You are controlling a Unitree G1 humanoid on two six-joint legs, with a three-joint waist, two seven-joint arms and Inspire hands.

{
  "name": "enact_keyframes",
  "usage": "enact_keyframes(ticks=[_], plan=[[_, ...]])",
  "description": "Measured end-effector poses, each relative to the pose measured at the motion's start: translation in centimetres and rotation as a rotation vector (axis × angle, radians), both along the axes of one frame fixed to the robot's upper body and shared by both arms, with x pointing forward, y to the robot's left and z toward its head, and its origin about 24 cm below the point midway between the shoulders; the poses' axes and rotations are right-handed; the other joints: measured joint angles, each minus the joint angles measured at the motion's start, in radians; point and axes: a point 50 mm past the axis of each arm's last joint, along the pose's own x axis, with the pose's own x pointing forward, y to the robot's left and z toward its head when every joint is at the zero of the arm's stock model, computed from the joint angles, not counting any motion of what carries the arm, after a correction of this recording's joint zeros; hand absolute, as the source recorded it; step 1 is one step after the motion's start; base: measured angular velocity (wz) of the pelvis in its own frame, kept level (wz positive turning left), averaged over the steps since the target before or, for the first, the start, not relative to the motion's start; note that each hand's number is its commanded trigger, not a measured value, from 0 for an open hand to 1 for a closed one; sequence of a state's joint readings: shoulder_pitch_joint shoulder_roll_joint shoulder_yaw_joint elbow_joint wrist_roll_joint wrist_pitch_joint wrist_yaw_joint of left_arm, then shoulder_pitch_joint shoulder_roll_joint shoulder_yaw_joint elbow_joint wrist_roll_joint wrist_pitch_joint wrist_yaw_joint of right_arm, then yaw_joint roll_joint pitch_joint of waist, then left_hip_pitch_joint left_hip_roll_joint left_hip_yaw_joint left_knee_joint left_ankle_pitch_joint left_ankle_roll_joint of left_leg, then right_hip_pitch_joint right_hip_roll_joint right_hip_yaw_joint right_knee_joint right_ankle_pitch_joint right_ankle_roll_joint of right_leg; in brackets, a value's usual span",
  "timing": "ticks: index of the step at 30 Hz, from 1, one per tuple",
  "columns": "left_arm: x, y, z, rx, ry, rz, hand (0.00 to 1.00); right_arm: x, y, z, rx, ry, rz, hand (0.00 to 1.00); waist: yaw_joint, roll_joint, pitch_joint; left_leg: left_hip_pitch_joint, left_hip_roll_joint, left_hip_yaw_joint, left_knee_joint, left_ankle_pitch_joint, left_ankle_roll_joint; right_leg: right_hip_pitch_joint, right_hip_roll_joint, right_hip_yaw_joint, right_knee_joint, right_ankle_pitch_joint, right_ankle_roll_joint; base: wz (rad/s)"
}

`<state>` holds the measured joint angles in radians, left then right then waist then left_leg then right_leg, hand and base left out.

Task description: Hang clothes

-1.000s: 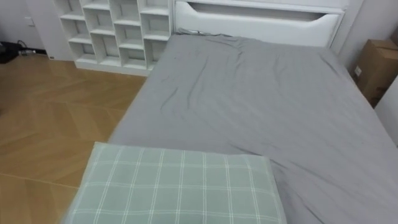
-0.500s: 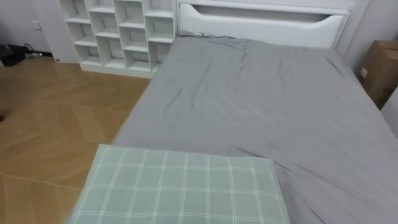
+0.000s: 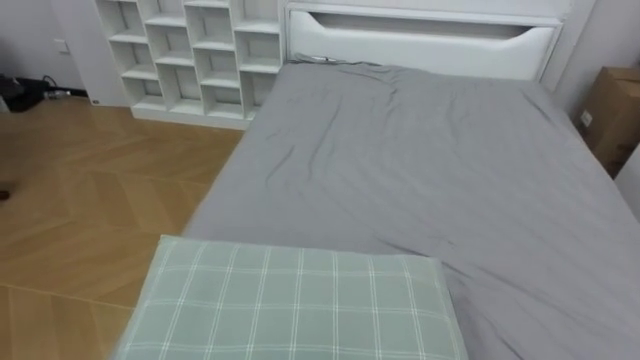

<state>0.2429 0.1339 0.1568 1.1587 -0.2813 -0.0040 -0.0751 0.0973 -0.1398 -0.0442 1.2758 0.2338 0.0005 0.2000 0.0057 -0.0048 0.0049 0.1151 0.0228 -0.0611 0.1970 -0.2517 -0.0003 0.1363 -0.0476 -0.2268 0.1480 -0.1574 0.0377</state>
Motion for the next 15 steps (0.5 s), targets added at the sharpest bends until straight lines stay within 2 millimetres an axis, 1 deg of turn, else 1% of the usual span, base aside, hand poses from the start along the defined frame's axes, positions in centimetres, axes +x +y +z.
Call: enact_keyframes(ticks=[4,9,15], plan=[[-0.12,-0.02,-0.03,-0.005,0.012,0.002,0.0,-0.05,0.01,-0.01,0.002,0.005,-0.001,0.0,0.0,0.0,-0.0003,0.0,0.0,0.0,-0.001,0.0,0.0,0.001,0.0,-0.002,-0.003,0.0,0.0,0.0],[-0.16,-0.04,-0.05,-0.011,0.021,0.01,0.0,-0.17,0.04,-0.04,0.006,0.019,-0.004,0.0,0.0,-0.001,-0.0026,0.0,0.0,0.0,-0.001,0.0,0.0,0.006,0.002,-0.001,-0.012,0.0,0.0,0.0],[0.11,-0.06,-0.06,-0.012,0.016,0.006,0.0,-0.19,0.05,-0.05,0.006,0.021,-0.006,0.0,0.001,0.002,-0.0046,0.0,0.0,-0.001,-0.001,0.0,0.0,0.006,0.004,0.01,-0.01,0.0,0.0,0.0]])
